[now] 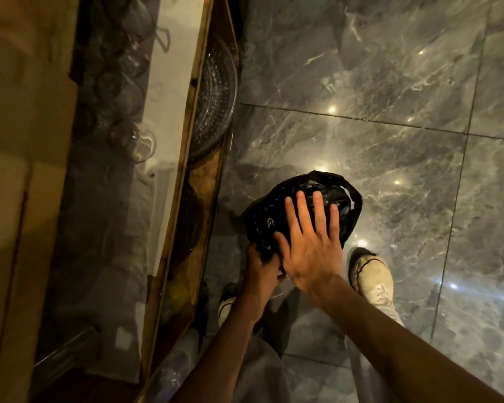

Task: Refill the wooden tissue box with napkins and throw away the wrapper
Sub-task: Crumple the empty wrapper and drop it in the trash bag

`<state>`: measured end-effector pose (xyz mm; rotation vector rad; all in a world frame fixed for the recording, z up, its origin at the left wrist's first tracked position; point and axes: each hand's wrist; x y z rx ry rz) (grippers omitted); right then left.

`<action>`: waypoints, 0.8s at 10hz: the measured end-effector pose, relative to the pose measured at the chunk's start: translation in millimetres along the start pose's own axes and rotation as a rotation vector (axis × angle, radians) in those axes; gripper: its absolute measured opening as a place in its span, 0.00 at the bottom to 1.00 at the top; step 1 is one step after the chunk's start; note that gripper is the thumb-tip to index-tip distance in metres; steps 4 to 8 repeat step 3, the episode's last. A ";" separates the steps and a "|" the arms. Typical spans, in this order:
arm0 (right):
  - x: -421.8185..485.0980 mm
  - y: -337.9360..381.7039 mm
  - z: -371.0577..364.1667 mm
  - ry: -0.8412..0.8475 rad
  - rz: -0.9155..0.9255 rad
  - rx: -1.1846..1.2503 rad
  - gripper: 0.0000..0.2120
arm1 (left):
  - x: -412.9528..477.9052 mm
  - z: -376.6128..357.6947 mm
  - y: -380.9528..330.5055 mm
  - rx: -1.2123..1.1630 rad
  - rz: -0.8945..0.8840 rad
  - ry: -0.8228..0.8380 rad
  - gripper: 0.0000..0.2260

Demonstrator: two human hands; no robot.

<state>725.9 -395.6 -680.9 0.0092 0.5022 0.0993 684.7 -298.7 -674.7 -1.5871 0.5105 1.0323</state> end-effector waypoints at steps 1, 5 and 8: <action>2.8 -2.7 12.6 0.075 0.001 -0.023 0.32 | -2.0 -0.2 -11.2 -0.030 0.090 -0.070 0.28; -7.3 -43.2 91.9 0.195 -0.127 0.186 0.22 | -58.4 2.1 -43.9 0.702 -0.026 -0.218 0.12; -7.3 -43.2 91.9 0.195 -0.127 0.186 0.22 | -58.4 2.1 -43.9 0.702 -0.026 -0.218 0.12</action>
Point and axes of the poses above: each hand's wrist, its own x-axis towards the middle knuckle, its own z-axis out of the back of the hand, y = z × x, and after that the axes turned 9 degrees about -z, right-handed
